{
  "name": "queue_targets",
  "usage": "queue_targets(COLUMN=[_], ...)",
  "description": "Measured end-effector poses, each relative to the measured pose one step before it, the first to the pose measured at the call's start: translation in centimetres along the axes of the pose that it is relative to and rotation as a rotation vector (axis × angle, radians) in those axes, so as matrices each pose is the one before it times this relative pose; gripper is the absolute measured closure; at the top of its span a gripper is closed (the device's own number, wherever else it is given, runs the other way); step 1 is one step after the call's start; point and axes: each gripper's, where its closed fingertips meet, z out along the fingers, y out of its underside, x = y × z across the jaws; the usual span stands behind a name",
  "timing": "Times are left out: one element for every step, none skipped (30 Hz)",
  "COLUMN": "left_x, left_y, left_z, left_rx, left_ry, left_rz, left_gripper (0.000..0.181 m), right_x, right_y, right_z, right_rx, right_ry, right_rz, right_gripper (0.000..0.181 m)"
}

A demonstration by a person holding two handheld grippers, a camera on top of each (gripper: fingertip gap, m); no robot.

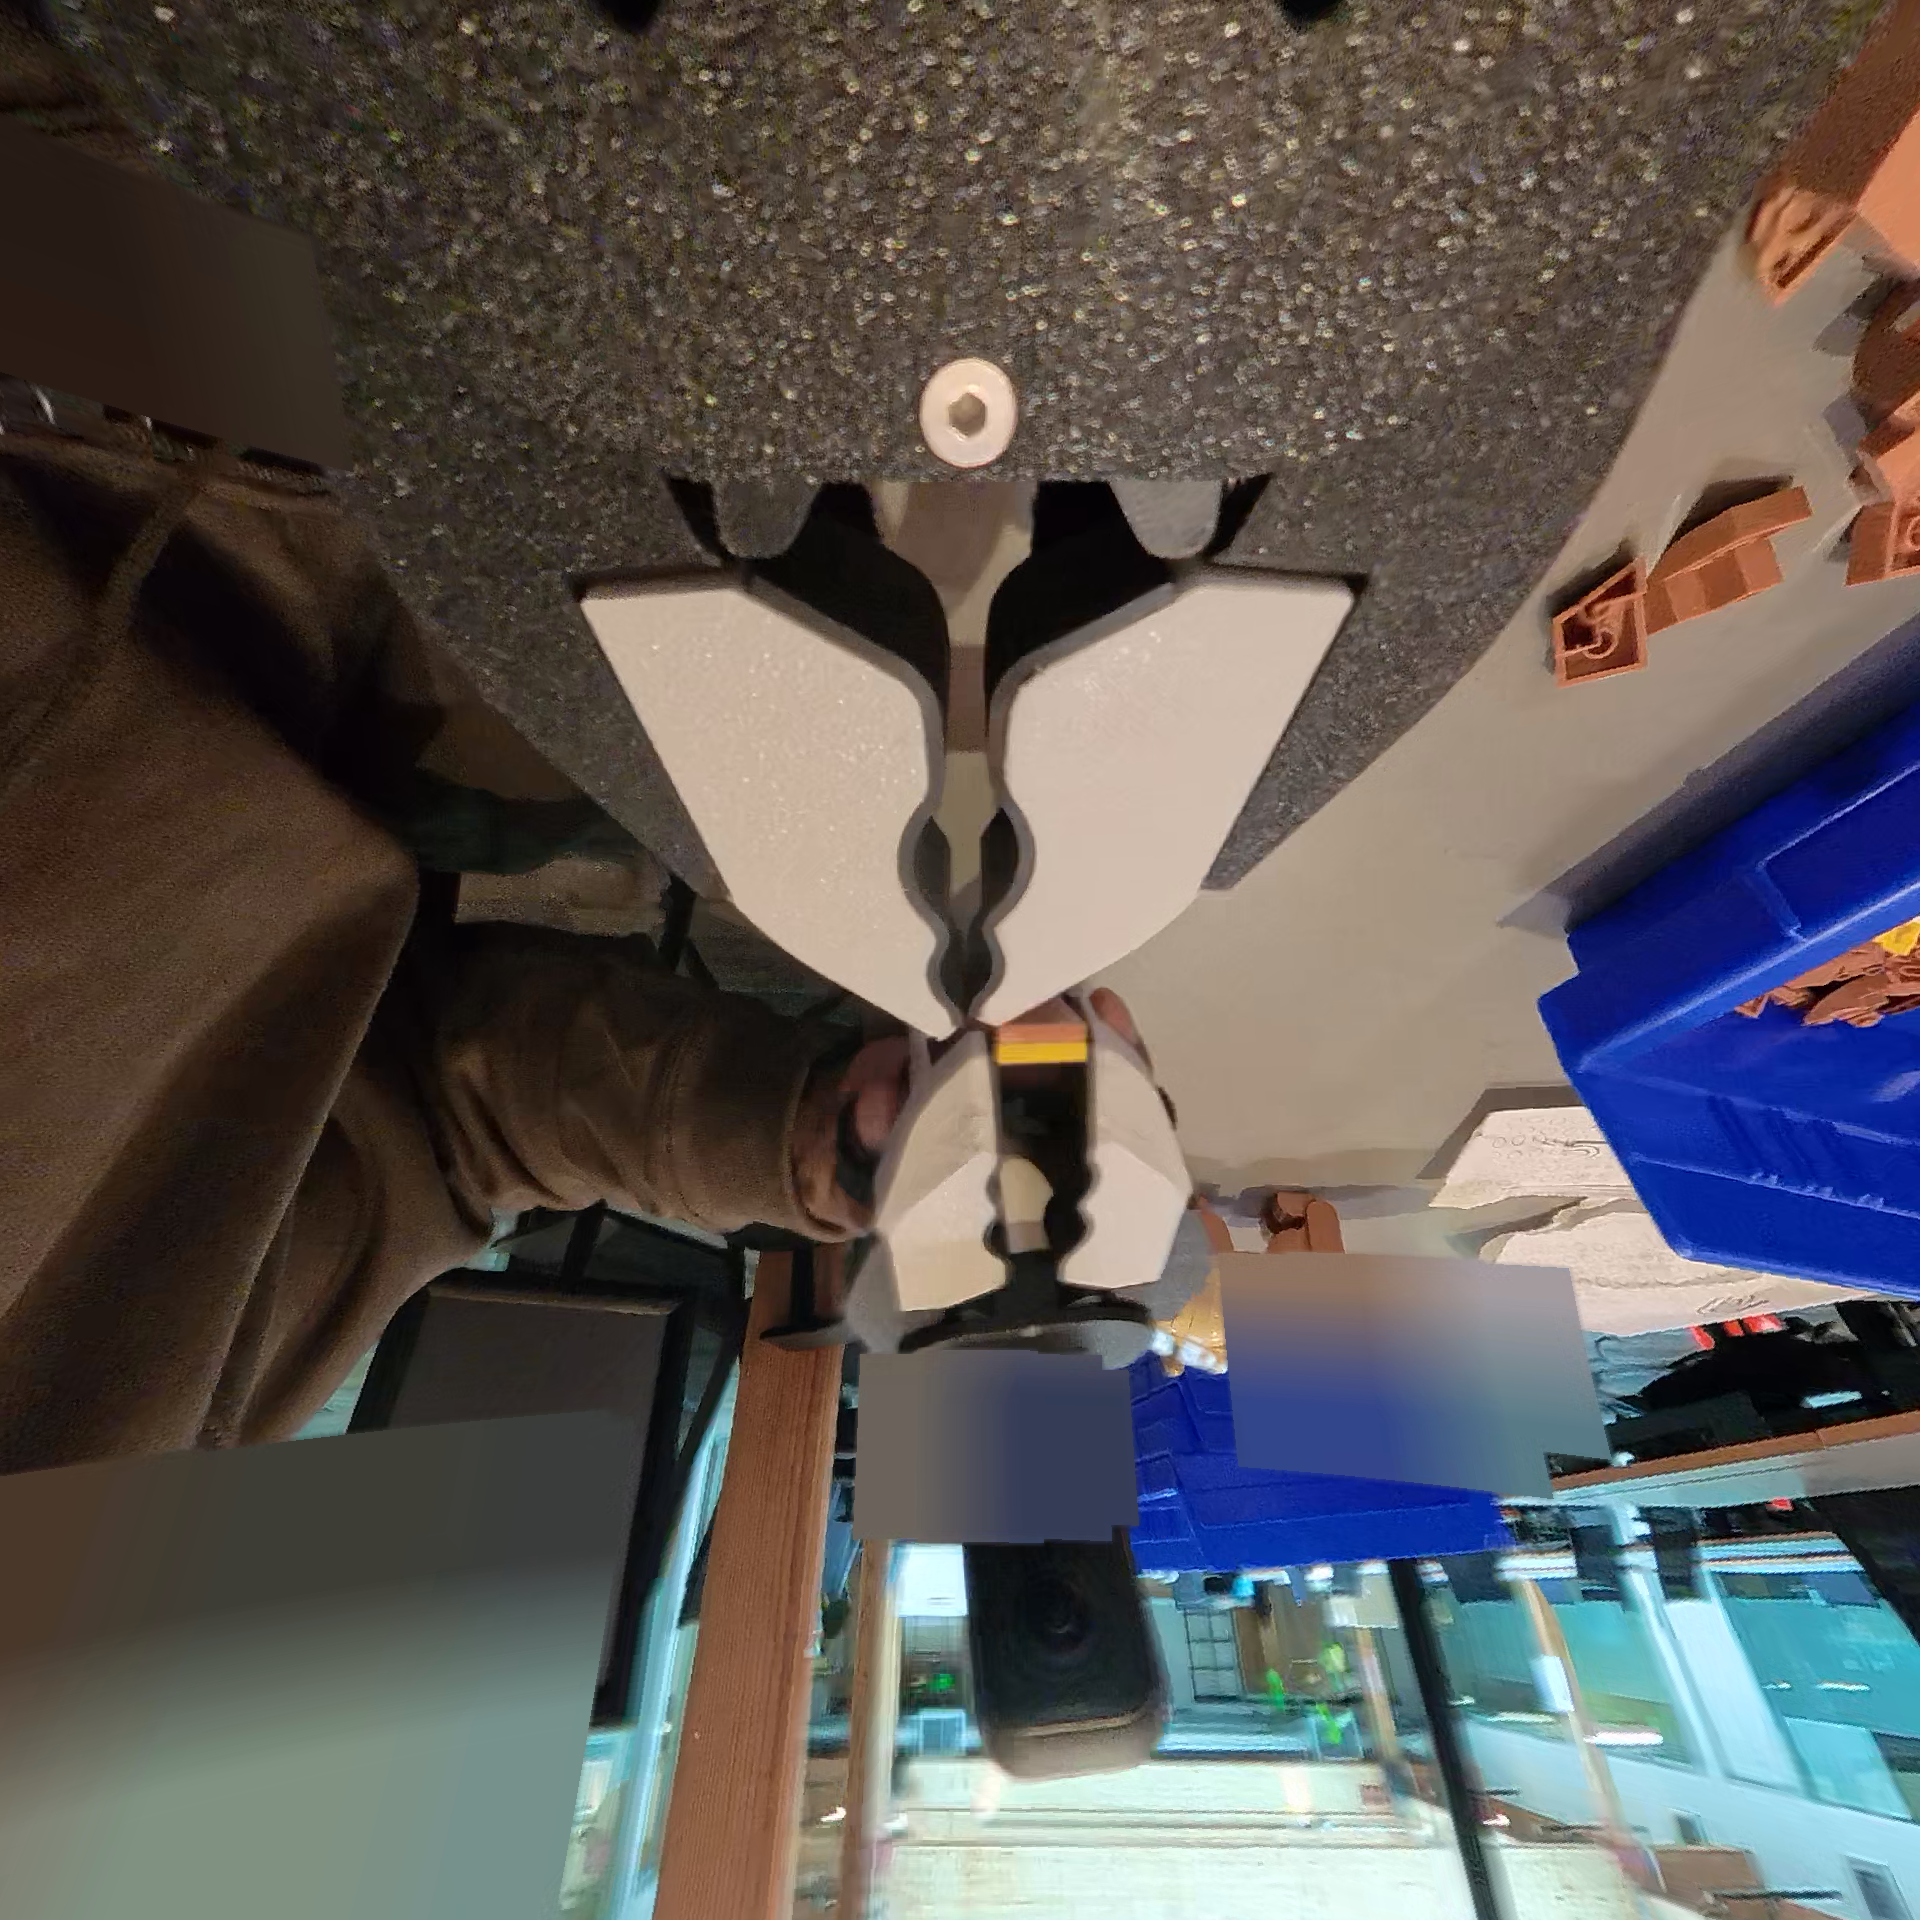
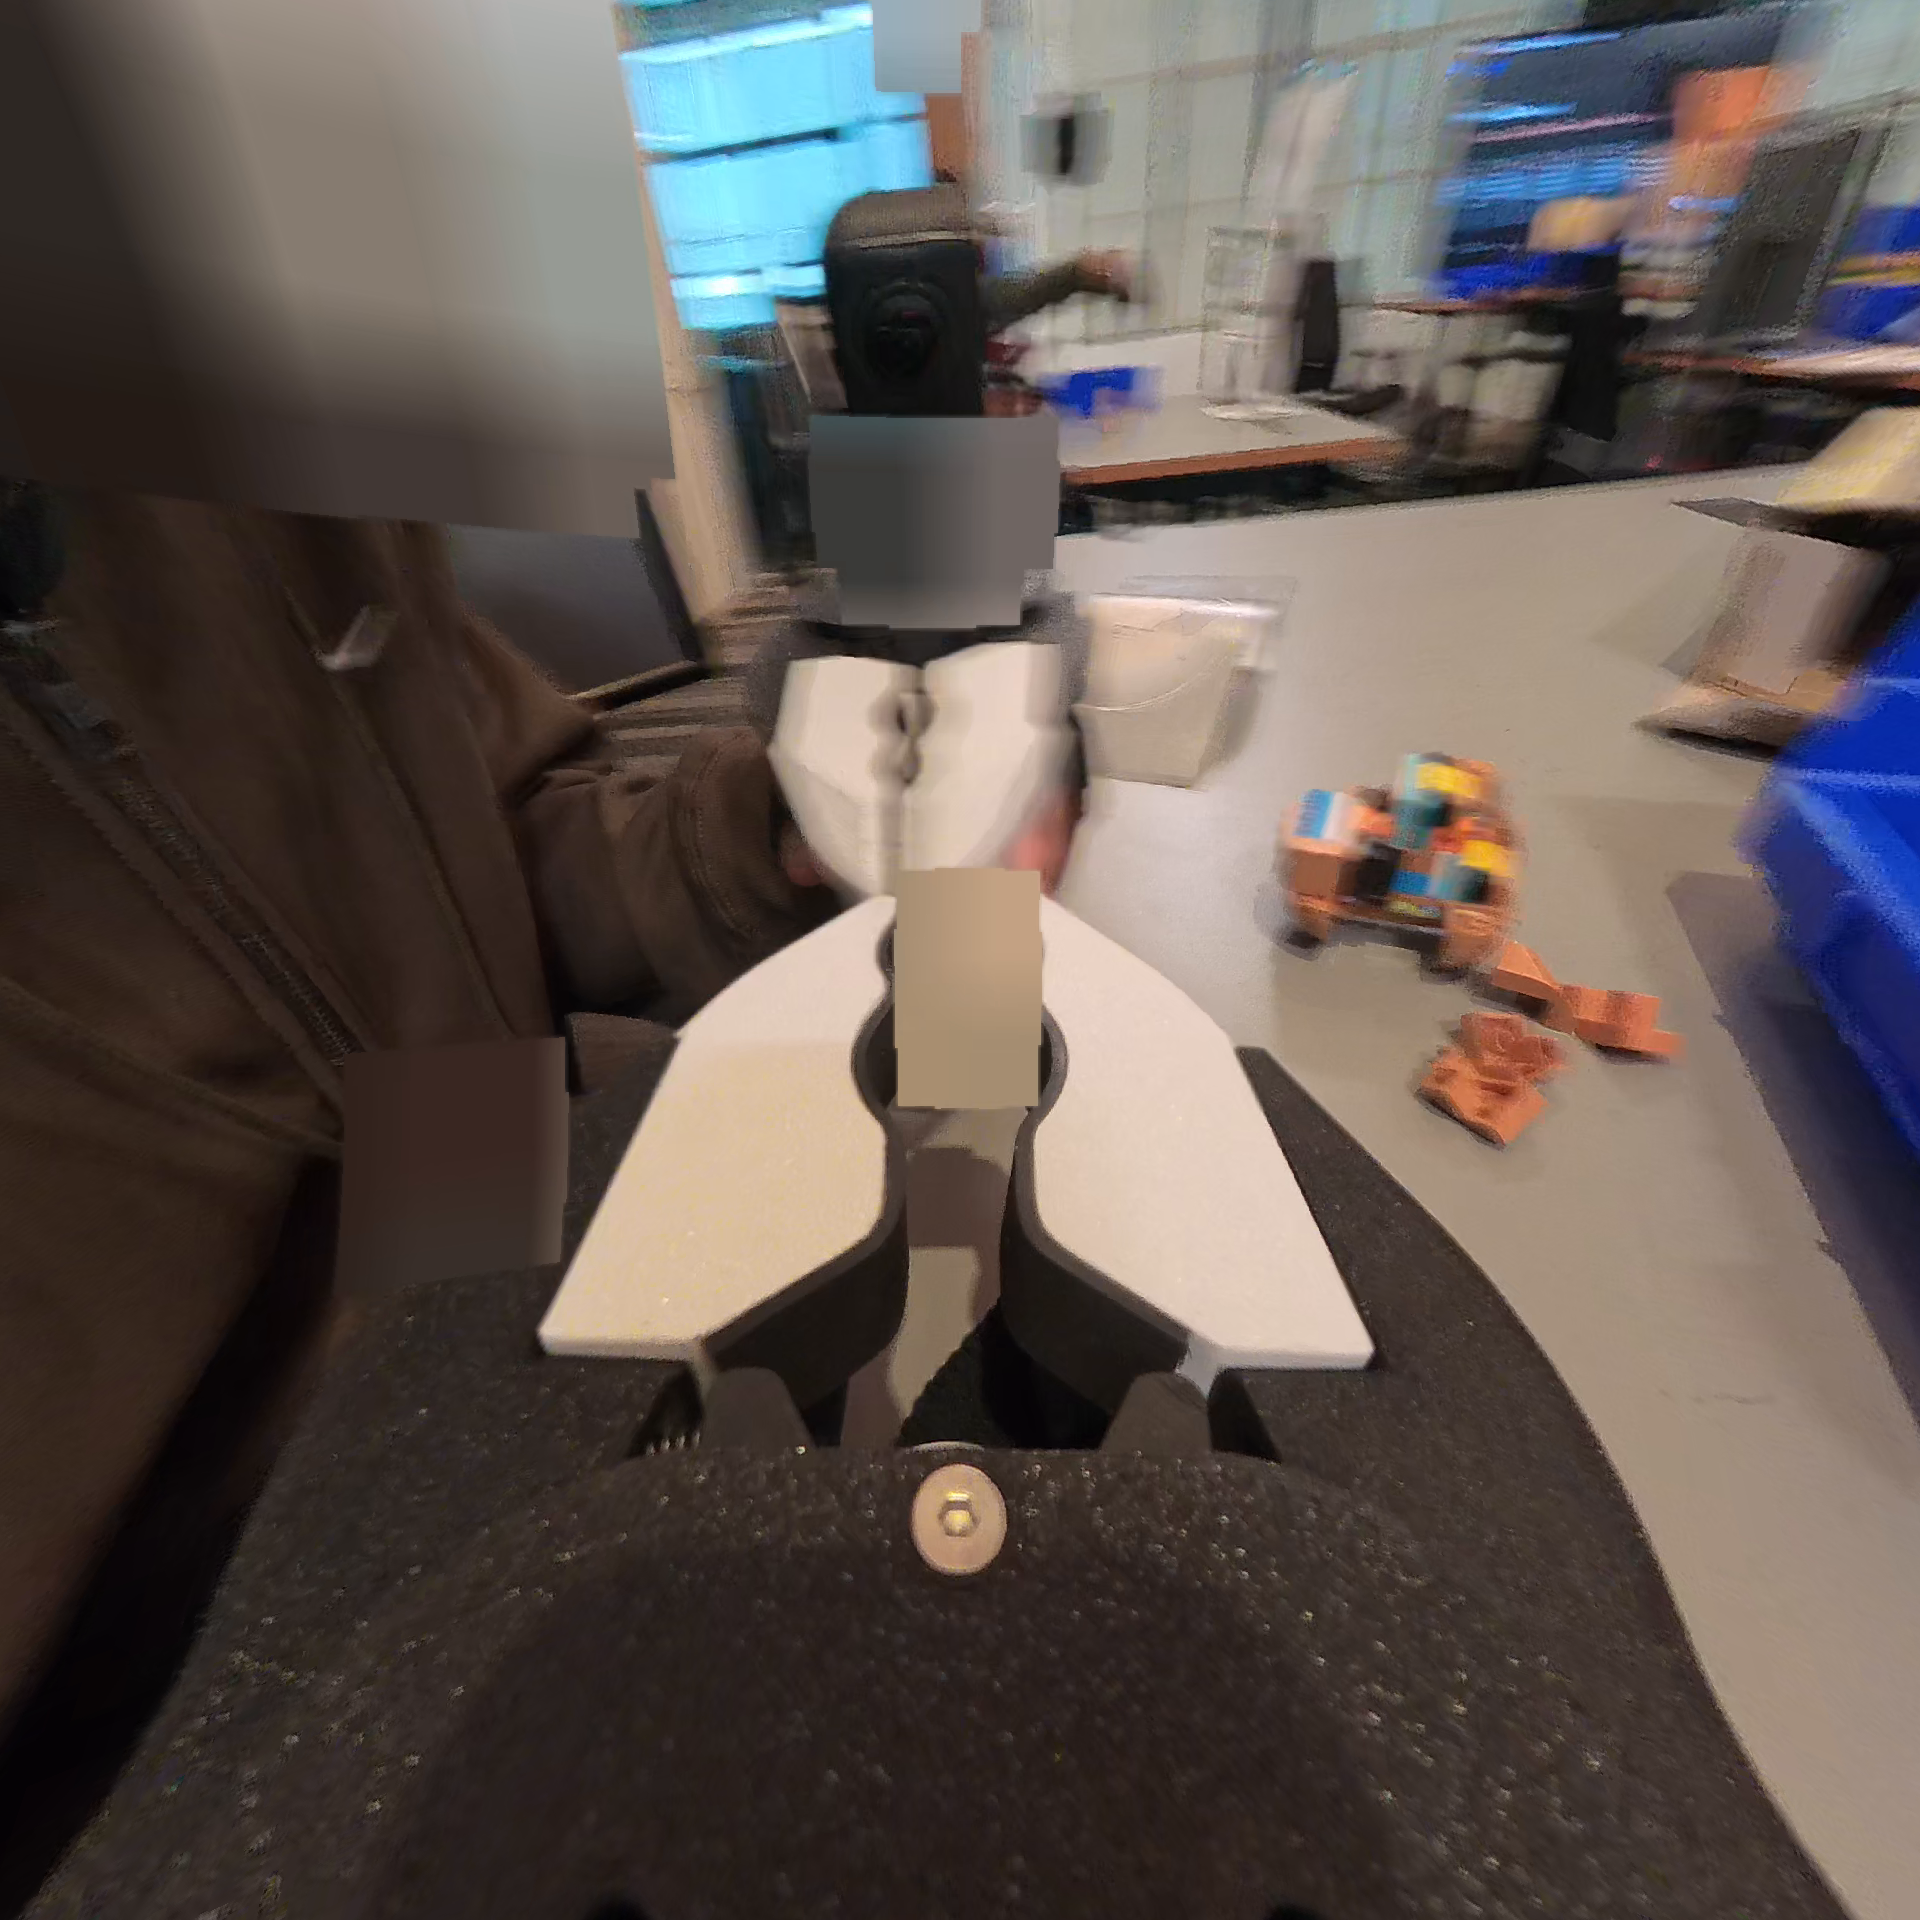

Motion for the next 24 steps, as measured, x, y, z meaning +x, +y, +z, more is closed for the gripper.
queue_targets(left_x=[-0.807,0.031,-0.068,-0.111,-0.07,-0.146,-0.151,-0.059,-0.023,-0.145,-0.18,-0.181,-0.199,-0.111,-0.016,-0.131,-0.231,-0.187,-0.267,-0.293,-0.053,-0.013,0.03,0.121], left_y=[-0.155,-0.271,-0.321,-0.217,-0.063,-0.025,-0.073,-0.089,-0.06,-0.015,0.005,0.04,0.07,0.026,-0.097,-0.123,-0.06,-0.049,-0.073,-0.005,0.057,0.076,0.079,0.071], left_z=[-0.233,-0.243,-0.213,-0.139,-0.045,0.0,-0.005,-0.017,0.008,0.054,0.088,0.133,0.172,0.177,0.157,0.142,0.131,0.095,0.046,0.04,0.04,0.045,0.064,0.079], left_rx=[0.0139,0.0216,0.0264,0.0184,0.0045,0.0021,0.0058,0.0071,0.0051,0.0016,-0.0006,-0.0034,-0.0053,-0.0022,0.0087,0.0114,0.0064,0.0065,0.0113,0.0061,0.0009,-0.0019,-0.003,-0.0042], left_ry=[-0.0558,0.0146,0.0006,-0.0054,-0.0002,-0.003,-0.0055,-0.0008,-0.0006,-0.0082,-0.0116,-0.0154,-0.0199,-0.0186,-0.0172,-0.0285,-0.0345,-0.0312,-0.041,-0.0423,-0.0247,-0.023,-0.0202,-0.0129], left_rz=[-0.0062,-0.0121,-0.0062,-0.0023,-0.0076,-0.0104,-0.0088,-0.0048,-0.0037,-0.0056,-0.0038,0.0015,0.0079,0.0195,0.0361,0.0428,0.0431,0.0491,0.0588,0.0609,0.0586,0.0536,0.0501,0.0469], left_gripper=[0.181,0.181,0.181,0.181,0.181,0.181,0.181,0.18,0.174,0.169,0.167,0.164,0.16,0.157,0.156,0.153,0.151,0.149,0.146,0.143,0.141,0.14,0.138,0.138], right_x=[0.036,0.167,0.077,-0.079,-0.1,-0.08,0.097,0.27,0.204,0.171,0.207,0.23,0.198,0.121,0.034,0.067,0.107,0.097,0.102,0.136,0.154,0.144,0.139,0.131], right_y=[-0.518,-0.657,-0.363,-0.081,0.084,0.119,0.041,-0.105,-0.206,-0.261,-0.177,-0.11,-0.142,-0.161,-0.15,-0.144,-0.127,-0.107,-0.046,-0.001,0.048,0.074,0.046,0.023], right_z=[-0.424,-0.605,-0.383,-0.058,0.136,0.165,0.069,-0.051,-0.11,-0.102,-0.051,0.009,0.055,0.107,0.143,0.167,0.161,0.147,0.142,0.134,0.107,0.104,0.073,0.05], right_rx=[0.0384,0.0464,0.0263,0.0074,-0.0039,-0.0067,0.0,0.0093,0.0164,0.0204,0.0147,0.0104,0.0124,0.0158,0.0157,0.0154,0.0154,0.0141,0.0102,0.0063,0.0023,0.0001,0.0013,0.0025], right_ry=[-0.0092,-0.0028,-0.0038,-0.0066,-0.0031,-0.0017,0.0065,0.0125,0.0047,0.0022,0.0057,0.01,0.0073,0.0004,-0.0063,-0.0039,-0.0014,-0.0029,-0.0029,0.0013,0.0042,0.0049,0.0029,0.0014], right_rz=[0.0082,0.0202,0.0127,0.0004,-0.0085,-0.0072,-0.0007,0.0089,0.0153,0.0186,0.0175,0.0154,0.018,0.0245,0.0281,0.0298,0.0318,0.0375,0.0414,0.0391,0.0333,0.0288,0.0276,0.0298], right_gripper=[0.165,0.165,0.165,0.165,0.165,0.165,0.165,0.165,0.165,0.165,0.165,0.165,0.165,0.165,0.165,0.165,0.165,0.165,0.165,0.165,0.165,0.165,0.165,0.165])
